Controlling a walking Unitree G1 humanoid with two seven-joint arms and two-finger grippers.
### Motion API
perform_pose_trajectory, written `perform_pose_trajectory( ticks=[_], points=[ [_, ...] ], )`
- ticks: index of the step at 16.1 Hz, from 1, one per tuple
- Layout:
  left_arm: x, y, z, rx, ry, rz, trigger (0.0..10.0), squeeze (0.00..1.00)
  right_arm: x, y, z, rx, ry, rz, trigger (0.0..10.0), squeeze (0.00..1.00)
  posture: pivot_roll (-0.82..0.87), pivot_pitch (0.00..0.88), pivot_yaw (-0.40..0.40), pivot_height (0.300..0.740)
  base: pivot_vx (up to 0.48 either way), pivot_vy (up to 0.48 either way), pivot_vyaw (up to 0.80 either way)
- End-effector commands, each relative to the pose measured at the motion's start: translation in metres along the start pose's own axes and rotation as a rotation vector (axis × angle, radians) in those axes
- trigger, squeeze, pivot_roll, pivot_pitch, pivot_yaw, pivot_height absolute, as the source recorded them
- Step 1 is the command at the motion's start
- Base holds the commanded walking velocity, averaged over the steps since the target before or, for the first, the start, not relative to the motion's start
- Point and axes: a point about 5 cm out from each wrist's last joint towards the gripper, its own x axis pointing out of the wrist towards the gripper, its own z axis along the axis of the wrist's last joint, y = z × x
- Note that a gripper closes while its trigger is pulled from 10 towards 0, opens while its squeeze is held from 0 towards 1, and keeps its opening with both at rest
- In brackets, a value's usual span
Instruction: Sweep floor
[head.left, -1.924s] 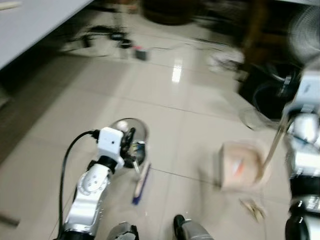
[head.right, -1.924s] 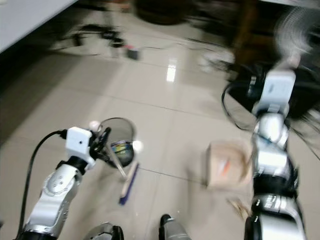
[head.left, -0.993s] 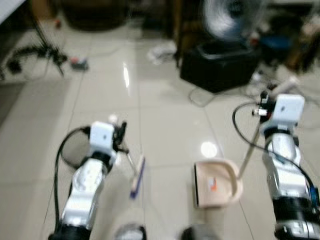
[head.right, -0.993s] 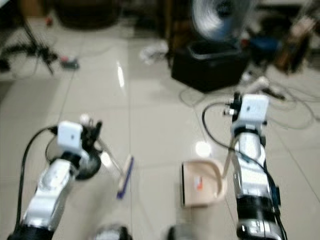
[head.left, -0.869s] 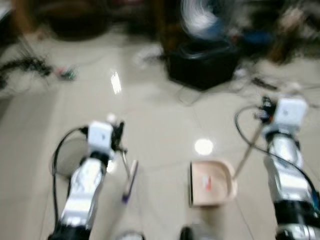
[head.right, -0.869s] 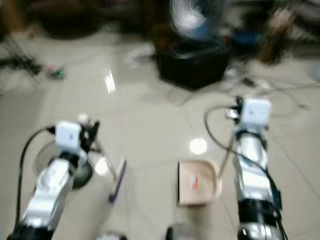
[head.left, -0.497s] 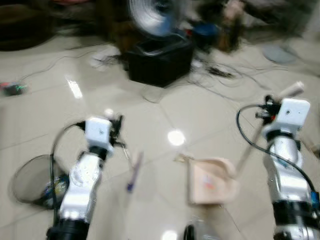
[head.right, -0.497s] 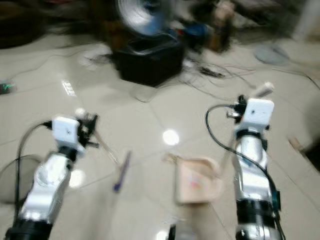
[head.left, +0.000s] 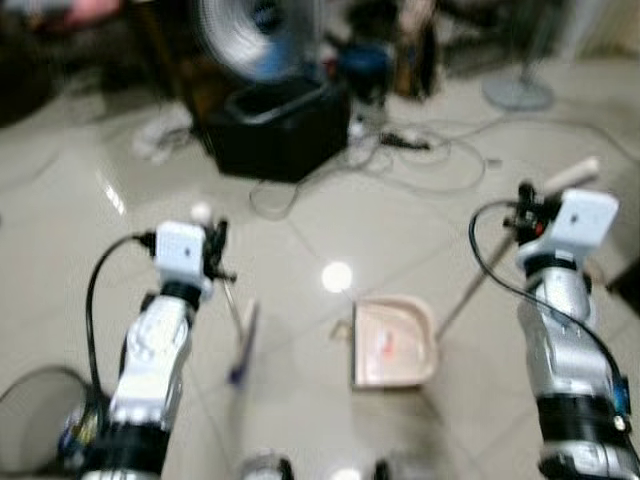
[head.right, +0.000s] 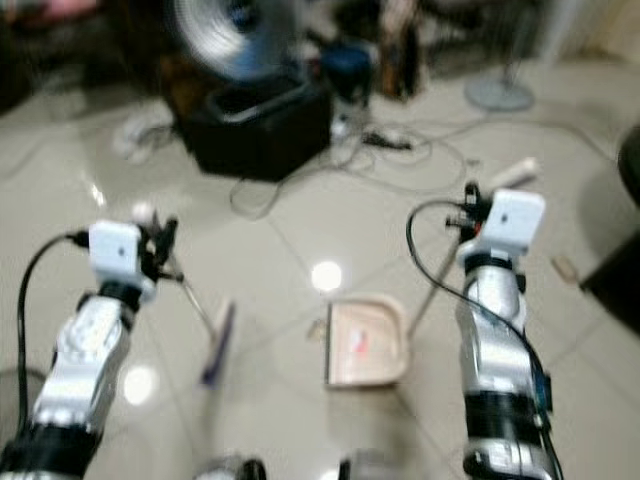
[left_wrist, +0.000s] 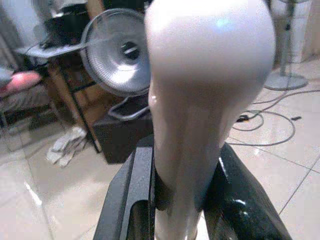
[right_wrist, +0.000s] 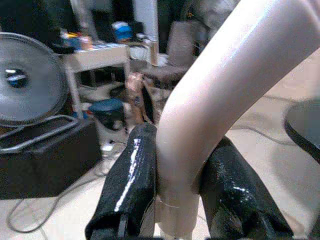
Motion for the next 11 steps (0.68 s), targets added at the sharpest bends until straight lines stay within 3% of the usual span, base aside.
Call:
perform_pose_trajectory(
  ticks=[1, 2, 5, 11],
  points=[
    [0.003, -0.003, 0.008, 0.003, -0.047, -0.024, 10.0, 0.0, 0.002, 0.0, 0.007, 0.008, -0.037, -0.004, 10.0, 0.0, -0.04, 0.113, 0.045, 0.74, 0.39, 0.0, 0.0],
    [0.003, -0.003, 0.007, 0.004, -0.047, -0.026, 10.0, 0.0, 0.002, -0.001, 0.005, 0.013, -0.021, -0.017, 10.0, 0.0, -0.04, 0.112, 0.047, 0.74, 0.386, 0.0, 0.0],
    [0.005, -0.002, 0.006, 0.01, -0.041, -0.021, 10.0, 0.0, 0.0, -0.001, -0.003, 0.029, 0.004, -0.025, 10.0, 0.0, -0.04, 0.106, 0.045, 0.74, 0.386, 0.0, -0.8],
    [0.003, 0.004, 0.004, 0.019, -0.042, 0.001, 10.0, 0.0, 0.003, 0.0, -0.005, 0.026, 0.009, -0.011, 10.0, 0.0, -0.04, 0.095, 0.034, 0.74, 0.387, 0.0, 0.0]
  ],
)
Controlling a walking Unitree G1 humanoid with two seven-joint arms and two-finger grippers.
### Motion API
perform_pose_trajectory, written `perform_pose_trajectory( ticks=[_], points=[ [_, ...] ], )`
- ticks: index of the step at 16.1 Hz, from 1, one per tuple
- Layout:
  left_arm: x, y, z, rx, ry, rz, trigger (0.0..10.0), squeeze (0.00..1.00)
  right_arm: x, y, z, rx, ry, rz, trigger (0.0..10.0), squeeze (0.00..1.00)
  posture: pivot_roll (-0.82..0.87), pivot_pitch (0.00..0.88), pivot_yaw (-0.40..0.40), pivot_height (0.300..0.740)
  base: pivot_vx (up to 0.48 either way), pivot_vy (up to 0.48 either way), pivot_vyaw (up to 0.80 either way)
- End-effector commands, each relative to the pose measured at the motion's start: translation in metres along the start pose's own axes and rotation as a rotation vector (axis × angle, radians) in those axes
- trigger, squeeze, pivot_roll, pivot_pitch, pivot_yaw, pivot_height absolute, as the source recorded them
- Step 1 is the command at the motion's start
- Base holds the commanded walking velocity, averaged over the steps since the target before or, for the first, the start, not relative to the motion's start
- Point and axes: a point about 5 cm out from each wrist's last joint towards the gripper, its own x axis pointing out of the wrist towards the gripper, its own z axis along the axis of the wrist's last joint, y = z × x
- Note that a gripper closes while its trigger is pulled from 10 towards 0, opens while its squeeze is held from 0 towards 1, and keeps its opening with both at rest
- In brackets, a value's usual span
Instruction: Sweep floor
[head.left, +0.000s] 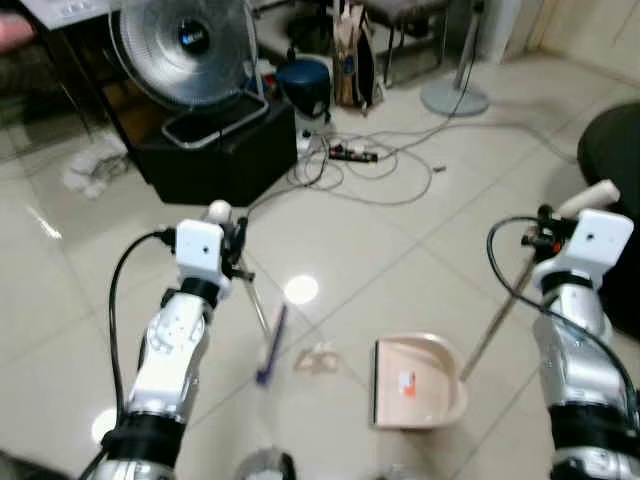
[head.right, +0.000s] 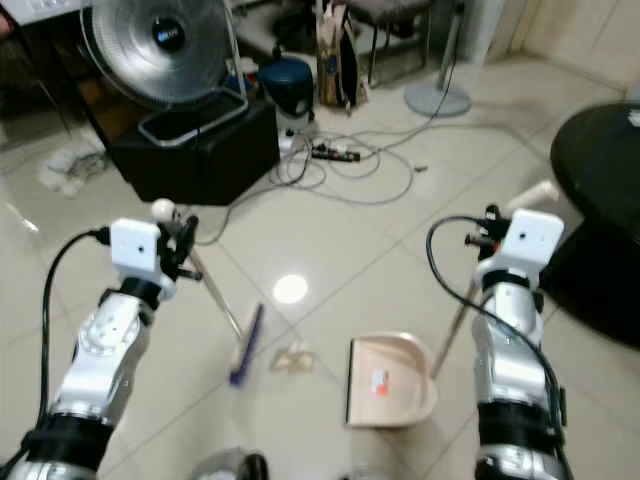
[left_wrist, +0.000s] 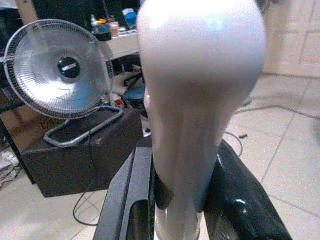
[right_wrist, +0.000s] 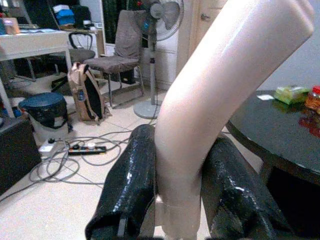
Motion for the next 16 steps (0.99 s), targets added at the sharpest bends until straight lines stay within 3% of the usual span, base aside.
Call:
perform_pose_trajectory(
  ticks=[1, 3, 6, 7, 13, 16],
  points=[
    [0.0, 0.007, 0.007, 0.038, -0.039, 0.017, 10.0, 0.0, 0.005, 0.011, 0.011, 0.028, -0.057, 0.043, 10.0, 0.0, -0.04, 0.094, 0.033, 0.74, 0.386, 0.0, 0.0],
    [0.0, 0.007, 0.007, 0.041, -0.038, 0.019, 10.0, 0.0, 0.004, 0.014, 0.011, -0.011, -0.059, 0.06, 10.0, 0.0, -0.04, 0.094, 0.032, 0.74, 0.386, 0.0, 0.0],
    [-0.001, 0.008, 0.007, 0.044, -0.04, 0.016, 10.0, 0.0, 0.003, 0.017, 0.009, -0.019, -0.058, 0.06, 10.0, 0.0, -0.03, 0.096, 0.035, 0.74, 0.385, 0.0, 0.8],
    [-0.001, 0.008, 0.007, 0.044, -0.041, 0.014, 10.0, 0.0, 0.002, 0.014, 0.01, 0.017, -0.066, 0.036, 10.0, 0.0, -0.03, 0.096, 0.036, 0.74, 0.386, 0.0, 0.0],
    [0.001, 0.002, 0.006, 0.039, -0.035, -0.02, 10.0, 0.0, 0.0, 0.004, 0.01, -0.011, -0.087, 0.003, 10.0, 0.0, -0.04, 0.106, 0.05, 0.74, 0.386, 0.0, 0.0],
    [0.002, 0.001, 0.007, 0.038, -0.035, -0.026, 10.0, 0.0, -0.004, 0.006, 0.006, -0.014, -0.072, 0.023, 10.0, 0.0, -0.04, 0.109, 0.054, 0.74, 0.386, 0.0, -0.74]
  ],
)
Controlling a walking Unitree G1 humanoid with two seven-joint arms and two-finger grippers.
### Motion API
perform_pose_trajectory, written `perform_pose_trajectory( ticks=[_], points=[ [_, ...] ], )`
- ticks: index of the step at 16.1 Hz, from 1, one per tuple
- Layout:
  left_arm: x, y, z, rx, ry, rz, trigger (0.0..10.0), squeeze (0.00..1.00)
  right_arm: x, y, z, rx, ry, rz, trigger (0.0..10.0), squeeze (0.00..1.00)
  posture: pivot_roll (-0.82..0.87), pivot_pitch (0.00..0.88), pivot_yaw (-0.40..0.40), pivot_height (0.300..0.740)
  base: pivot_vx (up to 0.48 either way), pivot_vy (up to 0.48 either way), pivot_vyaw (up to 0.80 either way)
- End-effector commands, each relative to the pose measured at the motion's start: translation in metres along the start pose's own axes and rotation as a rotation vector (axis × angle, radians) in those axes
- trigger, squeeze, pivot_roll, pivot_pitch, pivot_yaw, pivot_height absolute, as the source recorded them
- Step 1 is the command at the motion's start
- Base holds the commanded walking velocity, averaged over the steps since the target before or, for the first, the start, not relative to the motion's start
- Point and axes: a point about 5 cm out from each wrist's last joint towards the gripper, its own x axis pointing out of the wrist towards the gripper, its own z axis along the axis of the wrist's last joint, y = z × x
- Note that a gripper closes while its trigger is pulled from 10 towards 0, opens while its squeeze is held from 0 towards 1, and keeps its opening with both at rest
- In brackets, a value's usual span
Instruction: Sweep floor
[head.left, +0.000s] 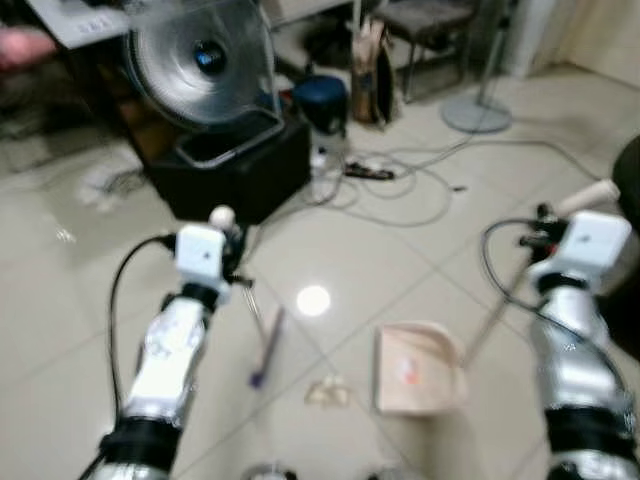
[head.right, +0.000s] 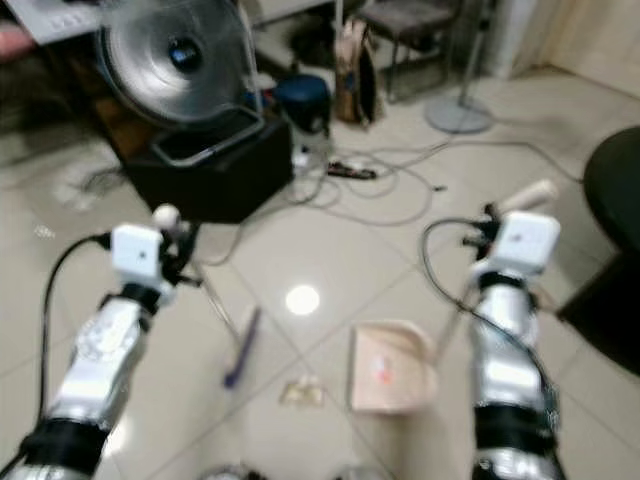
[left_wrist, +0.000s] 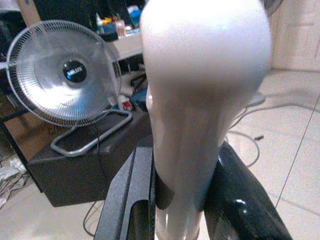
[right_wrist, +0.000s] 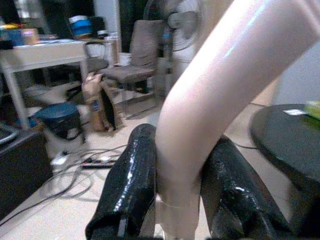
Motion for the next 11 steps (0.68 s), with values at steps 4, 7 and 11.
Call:
perform_pose_trajectory(
  ticks=[4, 7, 11],
  points=[
    [0.004, 0.005, 0.005, 0.041, -0.011, 0.025, 10.0, 0.0, 0.0, -0.003, 0.003, 0.009, -0.024, -0.007, 10.0, 0.0, -0.04, 0.117, 0.052, 0.74, 0.19, 0.0, 0.0],
    [0.001, 0.01, 0.003, 0.048, -0.015, 0.056, 10.0, 0.0, 0.003, -0.003, 0.001, -0.014, -0.041, 0.034, 10.0, 0.0, -0.04, 0.13, 0.054, 0.74, 0.0, 0.0, 0.0],
    [-0.008, 0.018, 0.0, 0.093, -0.018, 0.068, 10.0, 0.0, 0.015, -0.01, -0.004, -0.075, -0.049, 0.045, 10.0, 0.0, -0.03, 0.189, 0.058, 0.74, 0.0, 0.0, 0.0]
  ],
)
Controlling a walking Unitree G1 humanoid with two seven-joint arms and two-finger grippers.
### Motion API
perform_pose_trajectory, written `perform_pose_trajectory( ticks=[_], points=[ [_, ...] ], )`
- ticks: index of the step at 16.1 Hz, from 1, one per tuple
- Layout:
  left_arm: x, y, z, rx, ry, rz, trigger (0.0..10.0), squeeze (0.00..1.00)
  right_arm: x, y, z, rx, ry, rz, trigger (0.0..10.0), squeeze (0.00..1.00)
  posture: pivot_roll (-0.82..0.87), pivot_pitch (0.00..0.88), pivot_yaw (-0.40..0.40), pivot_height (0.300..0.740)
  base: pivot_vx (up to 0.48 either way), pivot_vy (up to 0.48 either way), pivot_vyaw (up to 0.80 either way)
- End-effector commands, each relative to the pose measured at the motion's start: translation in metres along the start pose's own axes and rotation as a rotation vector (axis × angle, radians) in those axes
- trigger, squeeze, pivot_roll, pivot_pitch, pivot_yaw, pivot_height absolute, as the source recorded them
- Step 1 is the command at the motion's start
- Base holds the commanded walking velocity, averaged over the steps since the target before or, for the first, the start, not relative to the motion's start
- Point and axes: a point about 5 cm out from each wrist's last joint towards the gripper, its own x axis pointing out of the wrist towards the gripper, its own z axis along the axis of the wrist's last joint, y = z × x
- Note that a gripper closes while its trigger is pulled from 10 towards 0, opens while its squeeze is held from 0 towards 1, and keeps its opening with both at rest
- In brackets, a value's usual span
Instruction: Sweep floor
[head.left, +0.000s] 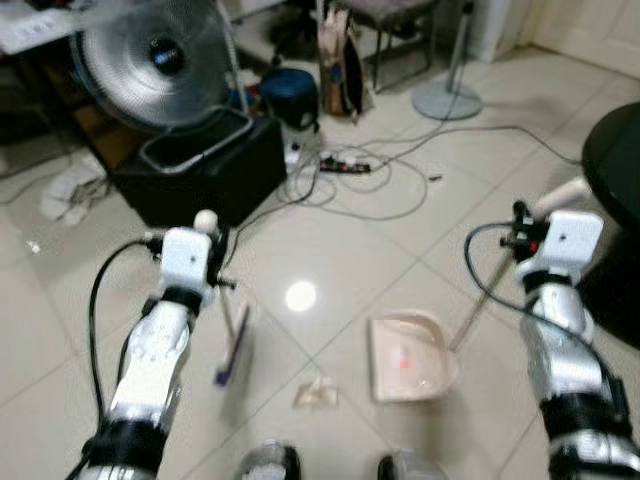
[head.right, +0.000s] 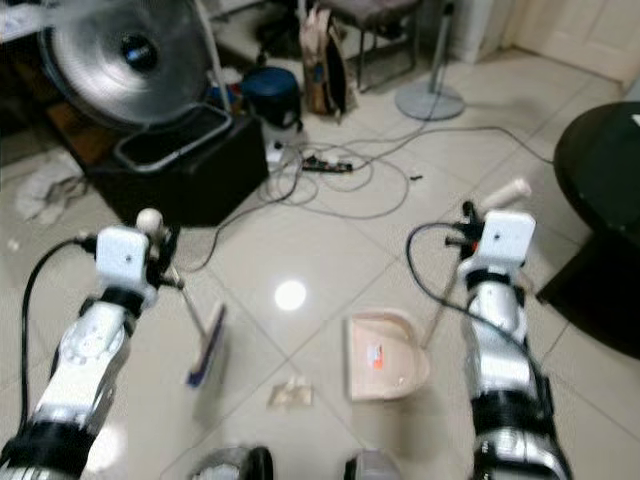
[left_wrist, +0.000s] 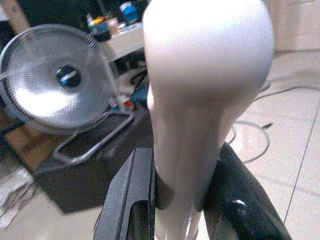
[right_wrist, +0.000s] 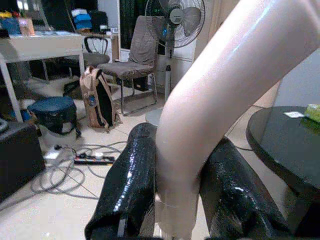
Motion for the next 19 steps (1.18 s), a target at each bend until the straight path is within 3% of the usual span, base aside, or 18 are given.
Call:
perform_pose_trajectory(
  ticks=[1, 8, 14, 19],
  points=[
    [-0.002, 0.008, 0.009, 0.025, -0.049, 0.031, 10.0, 0.0, 0.004, -0.004, 0.003, -0.025, -0.033, -0.007, 10.0, 0.0, -0.02, 0.213, 0.057, 0.74, 0.0, 0.0, 0.0],
    [-0.023, 0.03, 0.014, 0.069, -0.062, 0.067, 10.0, 0.0, 0.018, 0.022, -0.003, -0.048, -0.033, 0.134, 10.0, 0.0, 0.05, 0.318, 0.041, 0.74, 0.0, 0.0, 0.0],
    [-0.034, 0.033, 0.022, 0.072, -0.07, 0.053, 10.0, 0.0, 0.015, 0.044, 0.0, -0.012, -0.111, 0.188, 10.0, 0.0, 0.09, 0.359, 0.058, 0.74, 0.0, 0.0, 0.0],
    [-0.037, 0.028, 0.027, 0.066, -0.063, 0.033, 10.0, 0.0, 0.009, 0.05, -0.002, 0.034, -0.15, 0.155, 10.0, 0.0, 0.11, 0.364, 0.064, 0.74, 0.0, 0.0, 0.0]
  ],
)
